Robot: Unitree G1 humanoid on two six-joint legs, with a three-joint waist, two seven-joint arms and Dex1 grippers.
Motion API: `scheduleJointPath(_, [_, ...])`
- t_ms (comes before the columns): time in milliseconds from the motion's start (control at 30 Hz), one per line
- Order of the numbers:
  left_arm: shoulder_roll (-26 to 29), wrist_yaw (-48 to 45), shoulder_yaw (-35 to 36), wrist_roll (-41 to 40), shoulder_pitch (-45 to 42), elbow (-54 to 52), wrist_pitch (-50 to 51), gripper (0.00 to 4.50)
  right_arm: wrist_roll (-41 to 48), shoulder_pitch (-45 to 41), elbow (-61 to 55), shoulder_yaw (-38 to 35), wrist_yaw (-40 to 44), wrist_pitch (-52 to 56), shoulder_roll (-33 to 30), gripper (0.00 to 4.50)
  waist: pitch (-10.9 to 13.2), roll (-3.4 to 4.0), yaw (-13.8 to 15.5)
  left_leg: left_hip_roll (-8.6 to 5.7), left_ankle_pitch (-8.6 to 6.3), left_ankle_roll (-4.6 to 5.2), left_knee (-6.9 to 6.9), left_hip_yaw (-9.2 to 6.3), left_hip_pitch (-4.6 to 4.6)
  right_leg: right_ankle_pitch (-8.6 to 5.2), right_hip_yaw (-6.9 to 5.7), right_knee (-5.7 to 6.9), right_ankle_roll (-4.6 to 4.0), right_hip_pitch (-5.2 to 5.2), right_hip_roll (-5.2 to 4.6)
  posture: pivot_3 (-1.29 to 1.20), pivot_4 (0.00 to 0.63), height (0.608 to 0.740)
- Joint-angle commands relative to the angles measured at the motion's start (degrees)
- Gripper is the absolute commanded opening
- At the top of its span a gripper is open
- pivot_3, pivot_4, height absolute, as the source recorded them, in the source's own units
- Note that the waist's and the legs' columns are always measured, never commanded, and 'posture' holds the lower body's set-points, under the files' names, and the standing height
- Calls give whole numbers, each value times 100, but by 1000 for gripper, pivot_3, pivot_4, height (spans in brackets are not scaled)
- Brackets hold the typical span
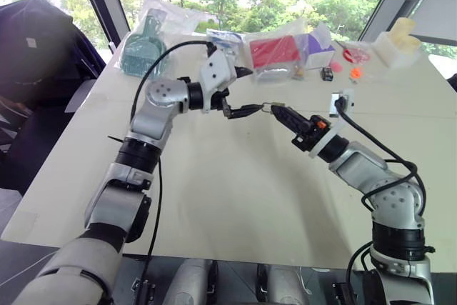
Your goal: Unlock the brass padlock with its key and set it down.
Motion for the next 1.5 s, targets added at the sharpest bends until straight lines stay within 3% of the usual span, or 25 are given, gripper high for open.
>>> scheduleJointPath(33, [-33, -50, 18, 60, -214, -3, -225, 4477, 290, -78, -369, -132, -101, -27, 76, 14, 0, 0, -2, 0, 0, 0, 0, 0, 0, 0, 0, 0, 0, 0, 0, 0, 150, 737])
scheduleJointPath(433, [-377, 247, 122, 293, -651, 724, -785, 4477, 551, 222, -737, 142, -342, 65, 230, 14, 0, -1, 44, 0, 0, 0, 0, 1, 0, 0, 0, -2, 0, -1, -2, 0, 150, 737])
scheduleJointPath(800, [-173, 584, 299, 338, -465, 673, -726, 4477, 668, 385, -658, 44, -435, 115, 112, 14, 1, -1, 43, 0, 0, 0, 0, 1, 0, 0, 1, -2, 0, -2, -3, 0, 150, 737])
scheduleJointPath(1067, [615, 70, 258, 177, 859, -855, 690, 4477, 942, 339, 352, -122, -577, 464, -14, 14, 2, 1, -81, 2, 0, 0, -4, 1, 5, 0, 2, 0, -1, -2, -2, 0, 150, 737])
scheduleJointPath(1300, [1294, -571, 316, -1151, 1993, -3416, 3202, 4477, 591, -266, 1929, 183, -785, 1559, -358, 14, 6, 7, -136, 3, -1, -2, -5, -1, 4, -2, 15, -5, -4, -5, -7, 0, 150, 737])
scheduleJointPath(1433, [1572, -570, 395, -1777, 2313, -4173, 4163, 4477, 98, -627, 2400, 365, -606, 1905, -552, 14, 11, 16, -138, 3, -1, -3, -9, -1, 5, -12, 21, -4, -22, -8, -5, 0, 150, 737])
scheduleJointPath(1467, [1611, -530, 401, -1857, 2348, -4253, 4298, 4500, -38, -687, 2467, 403, -552, 1966, -600, 1010, 11, 16, -136, 3, -1, -3, -8, -1, 5, -12, 21, -4, -23, -8, -4, 0, 150, 737])
scheduleJointPath(1500, [1644, -491, 409, -1912, 2385, -4309, 4374, 4500, -186, -731, 2501, 460, -470, 2024, -665, 1292, 11, 17, -135, 2, -1, -3, -8, -1, 5, -12, 21, -4, -23, -8, -3, 0, 150, 737])
